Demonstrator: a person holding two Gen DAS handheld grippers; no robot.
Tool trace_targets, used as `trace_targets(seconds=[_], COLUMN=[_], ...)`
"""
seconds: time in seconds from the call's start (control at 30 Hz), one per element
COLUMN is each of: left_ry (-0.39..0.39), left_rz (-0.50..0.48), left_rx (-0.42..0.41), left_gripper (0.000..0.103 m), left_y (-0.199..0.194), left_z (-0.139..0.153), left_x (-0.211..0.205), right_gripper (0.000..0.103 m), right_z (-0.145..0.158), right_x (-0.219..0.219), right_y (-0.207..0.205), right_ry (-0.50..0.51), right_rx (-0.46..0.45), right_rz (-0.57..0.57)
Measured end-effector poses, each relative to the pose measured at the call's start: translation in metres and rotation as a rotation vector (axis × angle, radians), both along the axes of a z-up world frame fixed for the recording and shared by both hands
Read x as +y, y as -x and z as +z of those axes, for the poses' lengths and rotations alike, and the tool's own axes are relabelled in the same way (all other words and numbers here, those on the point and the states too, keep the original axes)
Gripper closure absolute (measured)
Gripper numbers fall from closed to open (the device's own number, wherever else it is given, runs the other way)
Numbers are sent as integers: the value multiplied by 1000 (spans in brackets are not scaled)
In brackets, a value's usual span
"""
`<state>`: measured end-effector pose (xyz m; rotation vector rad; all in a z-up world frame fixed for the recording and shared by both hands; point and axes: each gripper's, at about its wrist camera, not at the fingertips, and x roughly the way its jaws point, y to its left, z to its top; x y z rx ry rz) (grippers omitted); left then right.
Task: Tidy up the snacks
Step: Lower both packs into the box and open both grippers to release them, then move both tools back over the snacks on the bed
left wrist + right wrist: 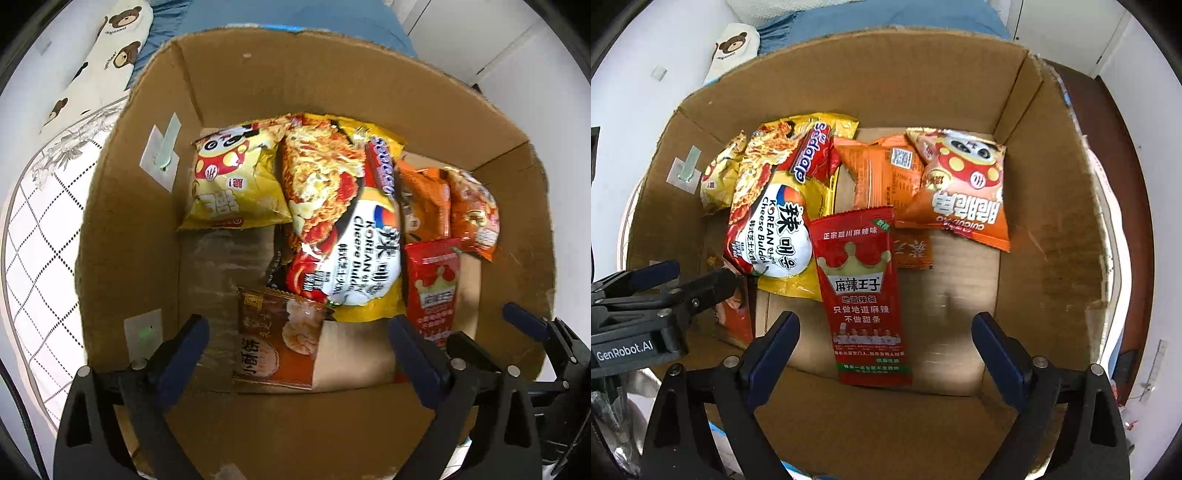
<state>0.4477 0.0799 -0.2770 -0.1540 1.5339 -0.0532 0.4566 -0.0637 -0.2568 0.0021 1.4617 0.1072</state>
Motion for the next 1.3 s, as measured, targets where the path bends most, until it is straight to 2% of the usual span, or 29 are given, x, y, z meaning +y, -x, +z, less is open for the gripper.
trace_targets(seconds=[0.27,0.53,0.67,0.8,0.9,1.0,1.1,1.17,1.23,1.27,1.3], left_ry=[-8,-25,-34,-7,-18,-68,-129,-189,-215,-223,-232], left_rz=[-15,-28,-20,3,10,-8,-47,-98,-122,-134,-148], left_rx=[-112,-252,-307,-345,-369,-384,-357,-302,-251,-225,-197], left_gripper=[4,4,4,4,4,4,4,4,4,4,4], left_y=[15,45,61,79,98,124,147,156,158,158,158], left_z=[45,94,111,127,134,127,101,69,43,31,19], left_x=[-7,-9,-5,2,5,7,3,-2,-5,-6,-8], right_gripper=[6,6,6,6,6,6,6,6,8,11,19], right_z=[37,90,108,126,130,121,94,69,48,36,24], right_x=[-3,-16,-17,-15,-13,-11,-11,-15,-21,-24,-28], right_y=[16,49,66,90,109,127,141,146,148,148,147], right_ry=[4,-2,-25,-52,-75,-92,-107,-120,-141,-139,-138], right_rx=[-100,-189,-225,-268,-279,-267,-216,-169,-140,-124,-103], right_rz=[-11,-36,-43,-42,-43,-33,-18,-30,-47,-58,-70])
